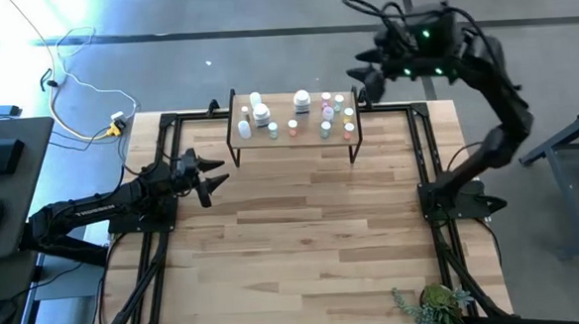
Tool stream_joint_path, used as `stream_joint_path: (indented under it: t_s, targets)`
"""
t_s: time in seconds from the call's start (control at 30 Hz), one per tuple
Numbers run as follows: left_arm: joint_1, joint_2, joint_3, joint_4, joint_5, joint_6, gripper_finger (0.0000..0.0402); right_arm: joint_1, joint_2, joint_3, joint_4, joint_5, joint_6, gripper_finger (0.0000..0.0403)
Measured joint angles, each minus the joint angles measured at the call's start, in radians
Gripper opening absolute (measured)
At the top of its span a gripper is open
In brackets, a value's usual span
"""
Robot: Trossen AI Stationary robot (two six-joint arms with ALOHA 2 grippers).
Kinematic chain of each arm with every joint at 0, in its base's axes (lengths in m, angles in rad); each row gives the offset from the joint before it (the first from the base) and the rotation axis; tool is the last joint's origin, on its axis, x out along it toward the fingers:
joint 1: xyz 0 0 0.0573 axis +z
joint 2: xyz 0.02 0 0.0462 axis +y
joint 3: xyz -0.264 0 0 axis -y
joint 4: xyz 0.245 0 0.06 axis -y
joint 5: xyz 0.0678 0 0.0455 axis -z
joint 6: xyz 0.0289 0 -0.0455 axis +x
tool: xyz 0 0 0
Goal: Pick and place medicine bottles onto shelf by color
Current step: Return to Home Position
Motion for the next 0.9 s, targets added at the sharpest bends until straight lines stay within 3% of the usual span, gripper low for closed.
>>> stream_joint_path:
  t_s: [0.13,0.4,0.9]
  targets:
    - [0.000,0.000,0.000,-0.001,-0.006,0.040,0.0229,0.037,-0.147,-0.233,0.065,0.051,0.003,0.0222]
    - [0.000,0.000,0.000,-0.001,-0.006,0.039,0.0229,0.070,-0.498,-0.809,0.417,0.065,0.141,0.0222]
    - [0.000,0.001,0.001,-0.001,-0.006,0.039,0.0229,0.193,-0.964,-1.493,0.808,0.063,0.326,0.0222]
